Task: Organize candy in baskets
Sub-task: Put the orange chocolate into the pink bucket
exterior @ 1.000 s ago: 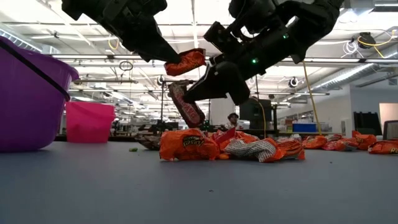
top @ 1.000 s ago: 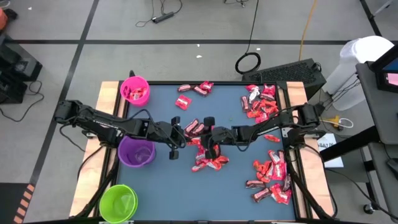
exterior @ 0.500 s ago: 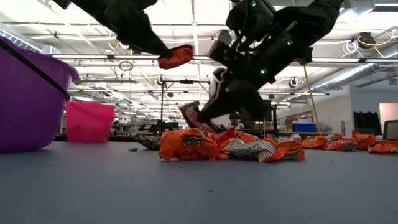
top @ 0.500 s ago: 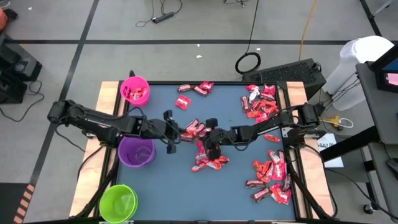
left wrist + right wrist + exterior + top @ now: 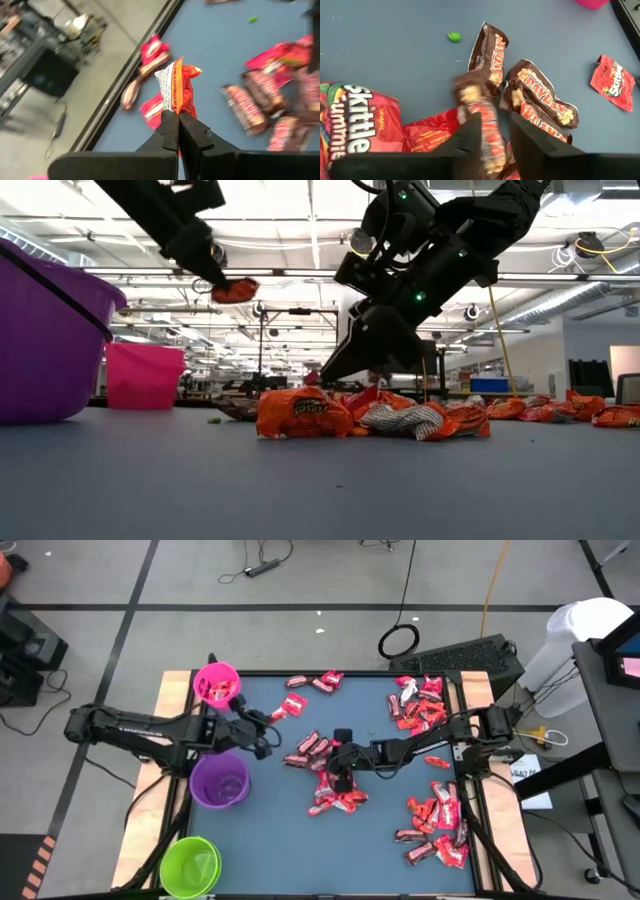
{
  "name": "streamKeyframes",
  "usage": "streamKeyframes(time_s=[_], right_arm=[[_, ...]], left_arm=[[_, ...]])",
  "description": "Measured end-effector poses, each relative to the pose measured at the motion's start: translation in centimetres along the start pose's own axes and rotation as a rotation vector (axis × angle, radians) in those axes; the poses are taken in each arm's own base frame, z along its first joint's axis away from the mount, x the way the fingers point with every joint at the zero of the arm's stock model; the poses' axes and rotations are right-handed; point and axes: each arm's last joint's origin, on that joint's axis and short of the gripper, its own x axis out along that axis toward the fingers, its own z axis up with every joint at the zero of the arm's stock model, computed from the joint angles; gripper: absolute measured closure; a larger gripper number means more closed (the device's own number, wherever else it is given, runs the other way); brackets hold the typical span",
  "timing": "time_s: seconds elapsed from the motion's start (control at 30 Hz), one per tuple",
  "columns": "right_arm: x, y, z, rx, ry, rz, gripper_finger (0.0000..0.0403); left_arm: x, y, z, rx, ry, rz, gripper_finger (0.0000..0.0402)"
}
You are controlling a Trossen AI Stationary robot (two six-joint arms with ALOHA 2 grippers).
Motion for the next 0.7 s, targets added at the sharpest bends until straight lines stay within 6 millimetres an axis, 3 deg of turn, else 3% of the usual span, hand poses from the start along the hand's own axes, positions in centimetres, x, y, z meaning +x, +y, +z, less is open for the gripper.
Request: streamKeyframes(time_s=[0.17, 0.3, 0.7], right_arm=[[0.0, 0.0, 0.0, -0.021, -0.001, -0.004, 0.024], [0.0, 0.0, 0.0, -0.022, 0.0, -0.004, 0.0212], [0.0, 0.0, 0.1, -0.023, -0.001, -0.006, 0.0202]], left_arm=[[0.5, 1.7, -0.8, -0.018, 0.083, 0.074, 0.0399], [0.7, 3.3, -1.4, -0.052, 0.143, 0.153, 0.0399], [1.9, 7.8, -3.7, -0.119, 0.371, 0.334, 0.0399]])
